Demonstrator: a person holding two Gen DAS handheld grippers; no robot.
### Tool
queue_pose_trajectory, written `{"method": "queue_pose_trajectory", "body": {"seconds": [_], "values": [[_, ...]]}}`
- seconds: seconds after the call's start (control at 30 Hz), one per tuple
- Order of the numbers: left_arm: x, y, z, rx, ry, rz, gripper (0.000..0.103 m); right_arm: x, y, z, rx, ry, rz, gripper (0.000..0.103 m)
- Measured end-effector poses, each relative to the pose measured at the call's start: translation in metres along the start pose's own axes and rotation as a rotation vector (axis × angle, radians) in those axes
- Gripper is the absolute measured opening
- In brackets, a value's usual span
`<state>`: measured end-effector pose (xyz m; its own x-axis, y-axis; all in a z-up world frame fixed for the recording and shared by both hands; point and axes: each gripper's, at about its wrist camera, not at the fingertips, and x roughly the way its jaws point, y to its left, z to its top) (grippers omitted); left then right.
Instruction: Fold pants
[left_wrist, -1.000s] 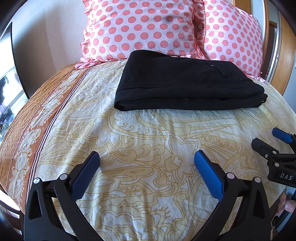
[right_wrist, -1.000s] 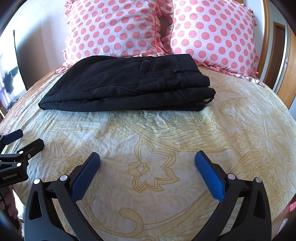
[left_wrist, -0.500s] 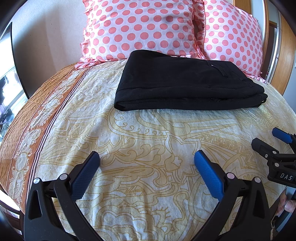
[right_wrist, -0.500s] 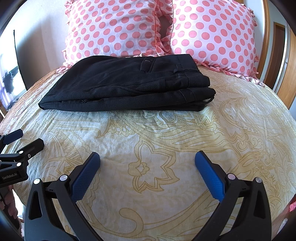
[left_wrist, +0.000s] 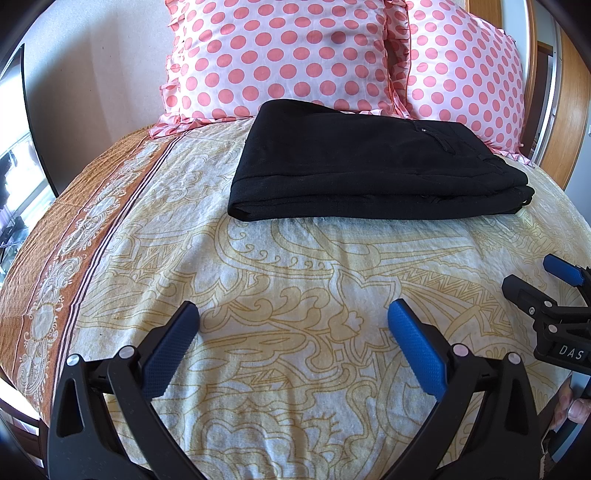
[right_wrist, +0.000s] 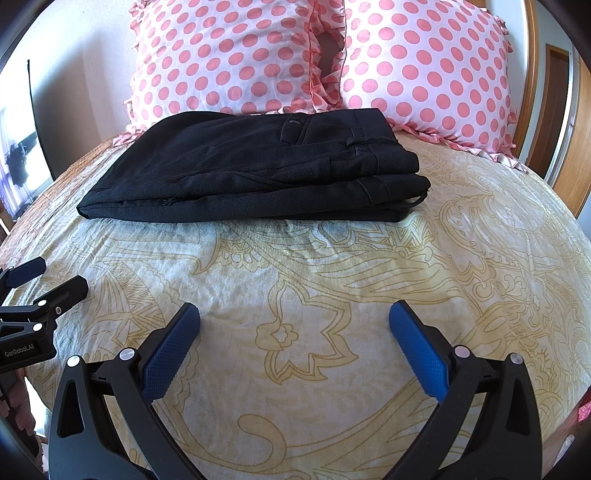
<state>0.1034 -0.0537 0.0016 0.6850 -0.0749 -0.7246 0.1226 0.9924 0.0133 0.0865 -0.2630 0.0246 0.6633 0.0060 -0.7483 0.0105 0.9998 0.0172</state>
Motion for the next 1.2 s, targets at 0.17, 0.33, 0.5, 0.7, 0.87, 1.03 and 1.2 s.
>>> {"method": "queue_pose_trajectory", "body": {"seconds": [0.17,0.33,0.5,0.7,0.87,1.03,1.2], "values": [[0.0,0.0,-0.0005,0.0,0.0,0.0,0.101,-0.0001,-0.0001,-0.0001,0.0,0.0,0.0,0.102],[0.0004,0.0001,0.0001,0.0,0.0,0.0,0.101,0.0,-0.0001,-0.0001,0.0,0.0,0.0,0.102],[0.0004,0.0002,0.0016,0.004,0.018,-0.002,0.101,0.0,0.0001,-0.0002,0.0,0.0,-0.001,0.102],[0.003,0.0028,0.0048,0.01,0.037,-0.008,0.101,0.0001,0.0003,-0.0003,0.0,-0.001,-0.001,0.102],[0.0041,0.0029,0.0052,0.01,0.049,-0.01,0.101,-0.0002,0.0005,-0.0003,0.0,-0.001,0.0,0.102],[0.0046,0.0027,0.0062,0.012,0.056,-0.012,0.101,-0.0001,0.0006,-0.0006,0.001,-0.001,-0.001,0.102],[0.0044,0.0029,0.0061,0.012,0.048,-0.013,0.101,0.0001,0.0007,-0.0008,0.001,-0.002,-0.001,0.102]]}}
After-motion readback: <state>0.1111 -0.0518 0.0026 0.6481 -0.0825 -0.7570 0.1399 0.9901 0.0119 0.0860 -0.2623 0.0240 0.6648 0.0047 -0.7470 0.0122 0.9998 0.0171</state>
